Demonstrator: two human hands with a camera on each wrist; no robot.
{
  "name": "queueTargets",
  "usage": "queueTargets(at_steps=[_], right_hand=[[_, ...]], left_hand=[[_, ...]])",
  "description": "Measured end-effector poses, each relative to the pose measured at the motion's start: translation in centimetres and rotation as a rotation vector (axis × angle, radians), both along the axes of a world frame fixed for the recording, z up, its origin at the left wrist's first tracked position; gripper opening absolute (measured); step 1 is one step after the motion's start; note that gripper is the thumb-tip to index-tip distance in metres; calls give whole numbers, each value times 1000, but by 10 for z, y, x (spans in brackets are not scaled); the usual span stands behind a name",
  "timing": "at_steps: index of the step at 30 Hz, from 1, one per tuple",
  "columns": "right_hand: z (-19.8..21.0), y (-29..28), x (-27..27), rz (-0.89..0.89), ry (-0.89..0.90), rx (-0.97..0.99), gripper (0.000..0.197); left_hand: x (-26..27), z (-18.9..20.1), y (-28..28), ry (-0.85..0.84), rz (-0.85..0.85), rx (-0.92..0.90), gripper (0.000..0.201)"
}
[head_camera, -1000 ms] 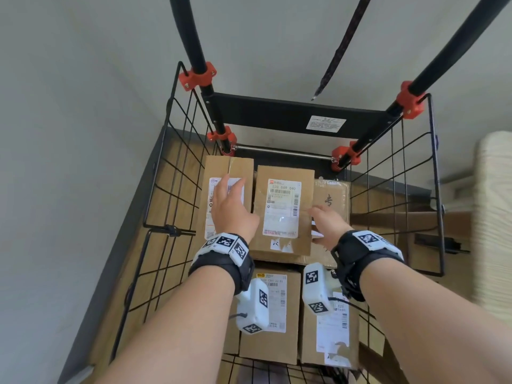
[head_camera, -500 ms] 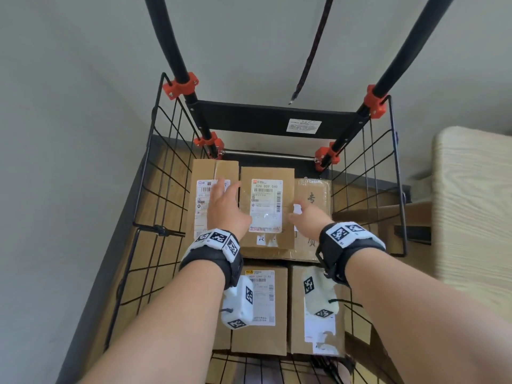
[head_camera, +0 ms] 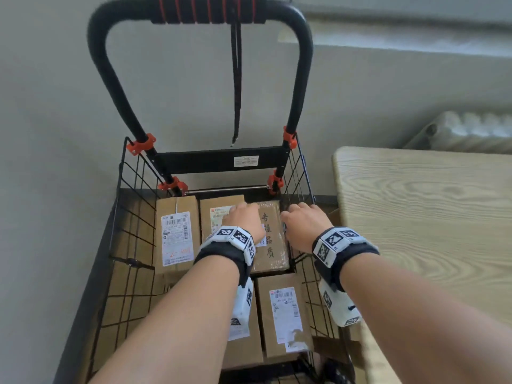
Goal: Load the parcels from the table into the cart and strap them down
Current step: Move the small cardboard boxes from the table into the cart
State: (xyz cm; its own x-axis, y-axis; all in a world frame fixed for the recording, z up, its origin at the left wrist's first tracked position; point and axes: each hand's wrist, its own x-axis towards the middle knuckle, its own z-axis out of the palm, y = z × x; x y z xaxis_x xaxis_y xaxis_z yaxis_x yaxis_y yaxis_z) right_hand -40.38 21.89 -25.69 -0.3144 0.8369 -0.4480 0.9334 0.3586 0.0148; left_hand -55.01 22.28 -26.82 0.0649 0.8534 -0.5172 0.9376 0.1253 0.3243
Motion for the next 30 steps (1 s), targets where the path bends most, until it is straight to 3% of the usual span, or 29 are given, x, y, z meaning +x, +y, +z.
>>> queueTargets(at_steps=[8,20,30], right_hand=[[61,-36,91,-156,42,79,28],[97,-133,284,-372,124,103,30],[121,-212,443,-546,163,163,29]], left_hand=[[93,53,-15,51,-146,71,50],[283,97,-94,86,-279,150,46],[446,117,-165,1,-335,177,51]])
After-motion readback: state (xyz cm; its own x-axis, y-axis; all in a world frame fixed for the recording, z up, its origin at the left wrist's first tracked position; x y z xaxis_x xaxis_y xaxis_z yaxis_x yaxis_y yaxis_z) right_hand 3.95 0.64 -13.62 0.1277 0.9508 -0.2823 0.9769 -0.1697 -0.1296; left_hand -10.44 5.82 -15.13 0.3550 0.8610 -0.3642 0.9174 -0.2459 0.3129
